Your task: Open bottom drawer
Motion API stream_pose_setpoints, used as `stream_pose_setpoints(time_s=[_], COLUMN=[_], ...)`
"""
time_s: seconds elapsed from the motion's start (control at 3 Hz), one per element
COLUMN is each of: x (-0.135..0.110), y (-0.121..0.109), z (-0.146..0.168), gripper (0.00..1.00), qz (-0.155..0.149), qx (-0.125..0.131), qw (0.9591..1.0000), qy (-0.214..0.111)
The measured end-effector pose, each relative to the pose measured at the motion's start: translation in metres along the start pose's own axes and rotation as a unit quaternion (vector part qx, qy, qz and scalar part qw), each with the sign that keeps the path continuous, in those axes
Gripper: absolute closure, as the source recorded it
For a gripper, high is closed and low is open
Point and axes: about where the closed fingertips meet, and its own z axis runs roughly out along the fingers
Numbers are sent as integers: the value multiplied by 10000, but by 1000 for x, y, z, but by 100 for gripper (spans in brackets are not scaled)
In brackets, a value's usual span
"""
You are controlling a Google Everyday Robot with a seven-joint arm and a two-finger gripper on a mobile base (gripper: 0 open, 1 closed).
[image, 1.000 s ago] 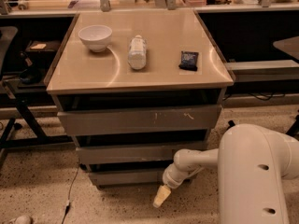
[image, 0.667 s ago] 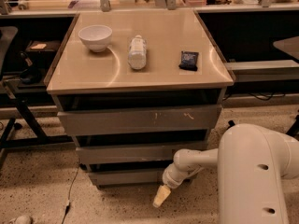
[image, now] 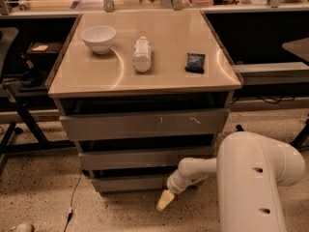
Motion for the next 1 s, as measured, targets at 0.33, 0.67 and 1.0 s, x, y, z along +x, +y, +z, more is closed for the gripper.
stream_pose_setpoints(time_s=[0.33,0.67,1.0], x=[4,10,16], y=[-19,-37,-54], z=[8,18,29], gripper=[0,0,0], qz=[9,-14,-75], qx=[236,403,505], qw=[9997,9992,9987], qy=[-31,-24,15])
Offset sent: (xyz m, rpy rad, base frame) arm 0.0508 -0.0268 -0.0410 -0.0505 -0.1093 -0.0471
